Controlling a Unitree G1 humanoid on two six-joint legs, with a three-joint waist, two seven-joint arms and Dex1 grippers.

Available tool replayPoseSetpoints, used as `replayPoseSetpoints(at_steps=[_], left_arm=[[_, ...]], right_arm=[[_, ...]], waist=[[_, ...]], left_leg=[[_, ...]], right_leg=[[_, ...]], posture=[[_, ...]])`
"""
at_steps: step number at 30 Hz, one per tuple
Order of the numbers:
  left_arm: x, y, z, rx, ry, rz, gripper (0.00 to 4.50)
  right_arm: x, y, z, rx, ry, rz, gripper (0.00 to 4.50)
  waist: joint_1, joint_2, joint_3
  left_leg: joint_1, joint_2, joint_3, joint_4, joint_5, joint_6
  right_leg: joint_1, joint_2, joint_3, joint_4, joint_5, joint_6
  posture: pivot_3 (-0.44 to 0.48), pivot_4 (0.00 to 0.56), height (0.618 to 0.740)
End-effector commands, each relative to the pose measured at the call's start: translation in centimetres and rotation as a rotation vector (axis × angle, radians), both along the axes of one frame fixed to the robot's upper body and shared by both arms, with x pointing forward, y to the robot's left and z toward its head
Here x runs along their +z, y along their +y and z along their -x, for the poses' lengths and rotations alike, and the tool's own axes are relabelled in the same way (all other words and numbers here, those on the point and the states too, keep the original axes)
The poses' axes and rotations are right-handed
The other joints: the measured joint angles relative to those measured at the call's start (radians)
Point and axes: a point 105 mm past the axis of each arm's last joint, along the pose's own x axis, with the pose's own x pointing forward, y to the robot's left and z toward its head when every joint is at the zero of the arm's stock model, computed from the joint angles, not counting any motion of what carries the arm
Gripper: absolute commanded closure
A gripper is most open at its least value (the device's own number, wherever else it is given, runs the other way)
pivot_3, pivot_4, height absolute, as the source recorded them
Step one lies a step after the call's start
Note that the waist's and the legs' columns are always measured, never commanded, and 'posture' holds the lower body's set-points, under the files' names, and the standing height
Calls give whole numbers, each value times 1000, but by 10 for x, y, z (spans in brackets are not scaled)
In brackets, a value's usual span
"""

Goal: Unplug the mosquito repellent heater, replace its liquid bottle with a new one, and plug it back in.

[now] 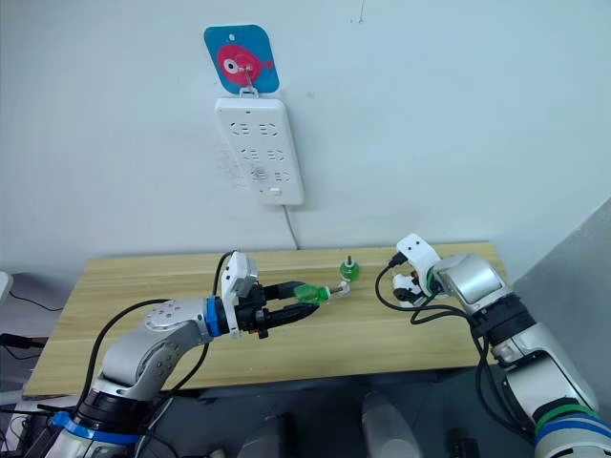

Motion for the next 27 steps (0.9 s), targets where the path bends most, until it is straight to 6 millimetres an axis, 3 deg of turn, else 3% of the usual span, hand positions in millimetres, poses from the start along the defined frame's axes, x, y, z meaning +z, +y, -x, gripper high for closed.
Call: replayPoseSetpoints(at_steps=[1,13,27], left_arm=[[9,2,2,-12,-51,-2,2263],[4,3,7,-27,-51,-25,2263],[3,2,9,-40,-54,-39,2263]], right_arm=[[8,5,-8,38,-36,12,0],[-3,2,-23,57,10,44,0],[-13,3,-24,87,72,44,0]], waist=[[-1,0,0],[1,0,0],[1,0,0]], left_leg=[[0,0,0,0,0,0],[0,0,-1,0,0,0],[0,0,-4,0,0,0]], right_leg=[[0,0,0,0,0,0],[0,0,-1,1,0,0],[1,0,-5,1,0,0]], posture=[[-175,196,740],[-145,186,740],[-137,181,740]])
